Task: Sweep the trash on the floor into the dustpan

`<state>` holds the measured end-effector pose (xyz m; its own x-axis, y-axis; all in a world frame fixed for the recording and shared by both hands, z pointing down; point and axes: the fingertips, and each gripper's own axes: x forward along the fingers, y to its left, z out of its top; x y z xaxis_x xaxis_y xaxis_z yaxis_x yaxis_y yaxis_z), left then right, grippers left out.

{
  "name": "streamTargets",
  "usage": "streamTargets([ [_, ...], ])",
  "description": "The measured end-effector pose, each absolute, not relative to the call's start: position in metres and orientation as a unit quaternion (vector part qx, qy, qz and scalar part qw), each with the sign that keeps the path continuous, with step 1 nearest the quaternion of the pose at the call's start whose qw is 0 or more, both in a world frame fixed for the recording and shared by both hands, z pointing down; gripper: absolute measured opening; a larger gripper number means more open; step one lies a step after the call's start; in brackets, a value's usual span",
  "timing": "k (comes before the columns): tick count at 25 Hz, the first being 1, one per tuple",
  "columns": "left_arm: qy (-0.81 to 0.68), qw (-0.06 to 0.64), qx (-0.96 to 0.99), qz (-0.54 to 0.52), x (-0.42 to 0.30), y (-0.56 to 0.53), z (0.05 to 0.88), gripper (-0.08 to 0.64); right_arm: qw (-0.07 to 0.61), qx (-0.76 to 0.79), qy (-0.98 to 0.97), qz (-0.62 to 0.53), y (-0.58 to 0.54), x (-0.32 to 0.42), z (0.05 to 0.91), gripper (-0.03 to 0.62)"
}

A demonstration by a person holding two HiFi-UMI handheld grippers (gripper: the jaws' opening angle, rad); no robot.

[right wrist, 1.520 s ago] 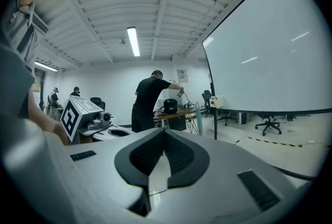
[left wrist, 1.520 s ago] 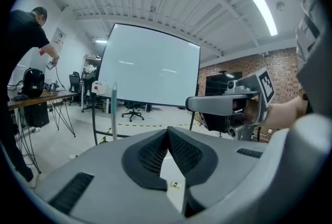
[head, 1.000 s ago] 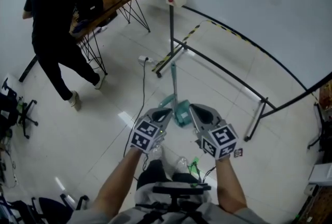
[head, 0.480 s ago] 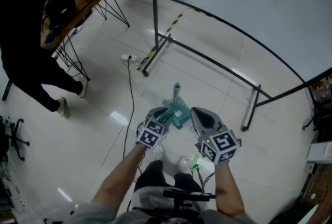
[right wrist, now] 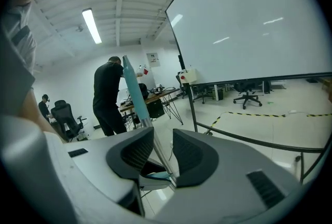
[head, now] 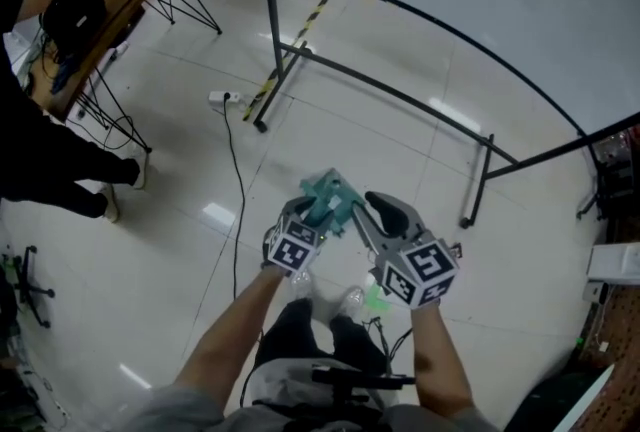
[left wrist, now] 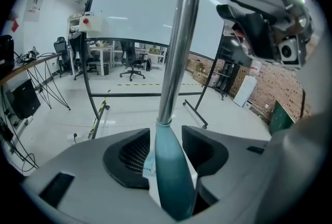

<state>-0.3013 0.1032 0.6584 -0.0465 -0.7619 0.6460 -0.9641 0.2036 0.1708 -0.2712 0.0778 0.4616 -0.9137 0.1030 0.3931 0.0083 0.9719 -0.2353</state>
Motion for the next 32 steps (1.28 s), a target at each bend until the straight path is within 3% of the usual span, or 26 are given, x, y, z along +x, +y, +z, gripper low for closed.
streamTargets([
  [4, -0.703, 0.329, 0.612, 0.155, -0.304, 0.095, 0.667, 0.176, 0.207, -0.055, -0.969, 0.122, 0.08, -0.274, 0.461, 0.143],
  [8, -0.696, 0.337, 0.615, 0.156, -0.305, 0.087, 0.674, 0.176, 0.212, -0.107, -0.965, 0.111, 0.086, -0.288, 0.456, 0.212],
  [22, -0.705, 0.346, 0.598, 0.161, -0.308, 0.082, 0.675, 0.138, 0.187, -0.189, -0.96, 0.088, 0.108, -0.353, 0.44, 0.212],
  [24, -0.705, 0.35, 0.596, 0.162, -0.307, 0.083, 0.676, 0.138, 0.184, -0.201, -0.958, 0.085, 0.11, -0.355, 0.436, 0.081],
  [32, -0.688, 0.383, 0.595, 0.162, -0.308, 0.081, 0.682, 0.14, 0.197, -0.242, -0.949, 0.053, 0.126, -0.351, 0.438, 0.095],
])
